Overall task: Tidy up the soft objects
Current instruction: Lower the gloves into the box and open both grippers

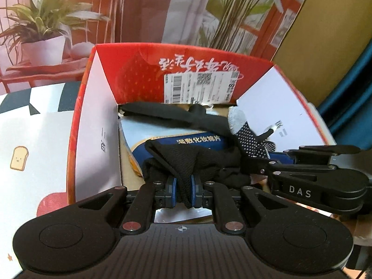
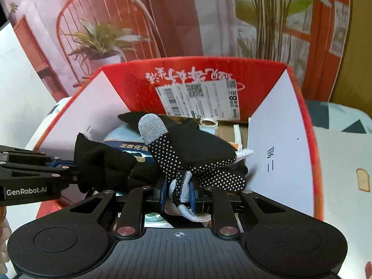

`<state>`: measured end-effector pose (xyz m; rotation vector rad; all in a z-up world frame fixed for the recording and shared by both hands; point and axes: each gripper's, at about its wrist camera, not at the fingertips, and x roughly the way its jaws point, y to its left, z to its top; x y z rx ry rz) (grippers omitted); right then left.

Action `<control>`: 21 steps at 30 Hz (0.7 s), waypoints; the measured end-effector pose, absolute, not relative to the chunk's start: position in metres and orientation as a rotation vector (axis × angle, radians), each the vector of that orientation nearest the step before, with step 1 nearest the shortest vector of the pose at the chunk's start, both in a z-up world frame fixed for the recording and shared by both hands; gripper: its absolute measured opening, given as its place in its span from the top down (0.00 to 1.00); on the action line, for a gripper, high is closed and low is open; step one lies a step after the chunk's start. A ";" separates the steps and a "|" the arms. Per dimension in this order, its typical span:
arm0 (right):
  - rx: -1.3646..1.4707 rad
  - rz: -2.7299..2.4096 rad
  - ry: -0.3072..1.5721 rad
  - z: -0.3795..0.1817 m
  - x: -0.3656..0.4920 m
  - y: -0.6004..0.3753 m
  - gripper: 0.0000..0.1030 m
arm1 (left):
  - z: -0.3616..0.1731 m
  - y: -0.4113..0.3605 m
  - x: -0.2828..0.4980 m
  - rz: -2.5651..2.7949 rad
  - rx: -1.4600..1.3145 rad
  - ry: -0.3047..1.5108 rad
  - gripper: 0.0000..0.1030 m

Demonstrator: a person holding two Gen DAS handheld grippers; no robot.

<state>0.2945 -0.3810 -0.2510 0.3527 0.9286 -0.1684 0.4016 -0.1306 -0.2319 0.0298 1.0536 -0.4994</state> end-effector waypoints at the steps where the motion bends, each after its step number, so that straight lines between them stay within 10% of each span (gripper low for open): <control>1: 0.352 -0.167 0.936 -0.253 0.296 -0.381 0.83 | -0.233 -0.131 0.404 -0.496 0.035 1.061 0.87; 13: 0.317 -0.198 0.931 -0.253 0.301 -0.380 0.77 | -0.221 -0.129 0.394 -0.490 0.072 0.974 0.82; 17: 0.251 -0.221 0.890 -0.245 0.294 -0.375 0.67 | -0.207 -0.127 0.381 -0.465 0.108 0.888 0.49; 21: 0.197 -0.237 0.833 -0.229 0.285 -0.372 0.49 | -0.190 -0.124 0.368 -0.457 0.142 0.809 0.41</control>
